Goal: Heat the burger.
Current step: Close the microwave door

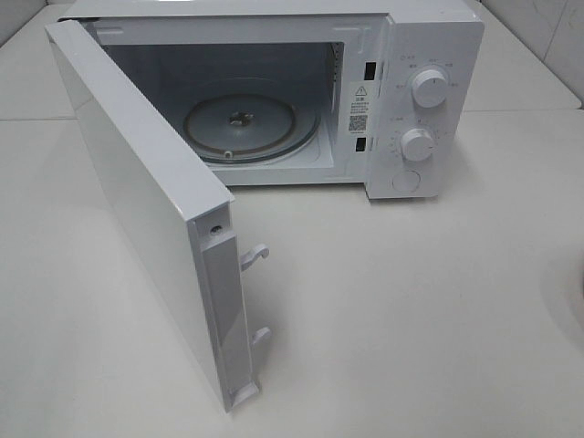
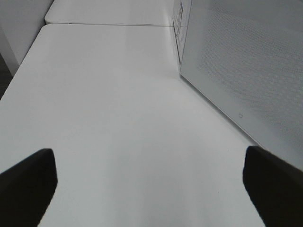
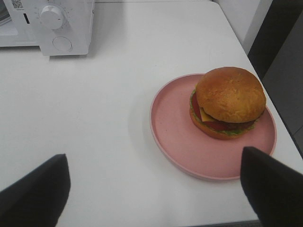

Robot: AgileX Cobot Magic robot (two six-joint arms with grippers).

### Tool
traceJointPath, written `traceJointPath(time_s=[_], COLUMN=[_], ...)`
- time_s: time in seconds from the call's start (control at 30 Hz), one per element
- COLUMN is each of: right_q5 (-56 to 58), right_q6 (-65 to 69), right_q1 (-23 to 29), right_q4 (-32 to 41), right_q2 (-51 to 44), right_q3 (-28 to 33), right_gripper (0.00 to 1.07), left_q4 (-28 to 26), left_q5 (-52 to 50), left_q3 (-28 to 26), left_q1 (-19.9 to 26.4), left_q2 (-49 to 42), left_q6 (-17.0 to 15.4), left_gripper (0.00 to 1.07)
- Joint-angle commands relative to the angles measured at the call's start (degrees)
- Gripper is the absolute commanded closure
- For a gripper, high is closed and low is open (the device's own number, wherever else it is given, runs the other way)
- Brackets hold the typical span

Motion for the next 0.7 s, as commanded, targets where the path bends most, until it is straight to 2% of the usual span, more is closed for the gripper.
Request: traceJointPath(time_s=[0.03, 0.17, 0.23, 0.3, 0.33, 0.37, 0.4, 0.43, 0.53, 0.57, 0.6, 0.63, 0.67, 0.7], right_q5=[-0.4, -0.4, -0.4, -0.4, -0.4, -0.4, -0.4, -0.4, -0.4, -0.4, -0.4, -0.4, -0.4, -0.4], right_q6=[0.0, 0.0, 0.0, 0.0, 0.0, 0.0, 0.0, 0.0, 0.0, 0.0, 0.0, 0.0, 0.0, 0.0], right_q1=[-0.29, -0.29, -0.29, -0.29, -0.29, -0.29, -0.29, -0.29, -0.29, -0.29, -0.29, -0.29, -0.29, -0.29], right_q4=[0.11, 0.11, 0.11, 0.11, 0.11, 0.11, 0.11, 0.11, 0.11, 0.11, 0.11, 0.11, 0.11, 0.11], right_q2=[-2.12, -2.12, -2.12, -2.12, -2.12, -2.12, -2.12, -2.12, -2.12, -2.12, -2.12, -2.12, -2.12, -2.12], right_q3=[-0.06, -0.06, -0.06, -0.06, -0.06, -0.06, -0.06, -0.06, -0.06, -0.06, -0.06, -0.06, -0.06, -0.06], right_gripper=[0.13, 0.13, 0.13, 0.13, 0.13, 0.13, 0.13, 0.13, 0.13, 0.13, 0.13, 0.13, 0.13, 0.13], left_q4=[-0.29, -0.11, 0.4, 0.11, 0.06, 0.06, 0.11, 0.06, -0.4, -1.15, -2.18, -2.18, -2.81, -4.01], left_q5=[-7.62, -11.12, -18.28, -20.68, -25.78, -25.78, -28.82, -34.84, -38.45, -45.78, -52.08, -52.08, -55.12, -59.19], left_q3=[-1.55, -1.43, -1.26, -0.92, 0.52, 0.52, 1.66, 4.13, 5.5, 7.62, 9.68, 9.68, 10.49, 11.4], left_q1=[0.17, 0.17, 0.17, 0.17, 0.17, 0.17, 0.17, 0.17, 0.17, 0.17, 0.17, 0.17, 0.17, 0.17], left_q2=[0.63, 2.81, 9.05, 10.49, 13.87, 13.87, 15.24, 18.56, 20.17, 22.86, 25.38, 25.38, 26.64, 29.16], left_q6=[-2.29, -2.23, -0.34, 0.46, 2.29, 2.29, 3.61, 6.13, 6.76, 6.7, 6.65, 6.65, 6.53, 6.53], left_gripper=[0.07, 0.07, 0.1, 0.12, 0.16, 0.16, 0.19, 0.27, 0.33, 0.48, 0.66, 0.66, 0.79, 1.06])
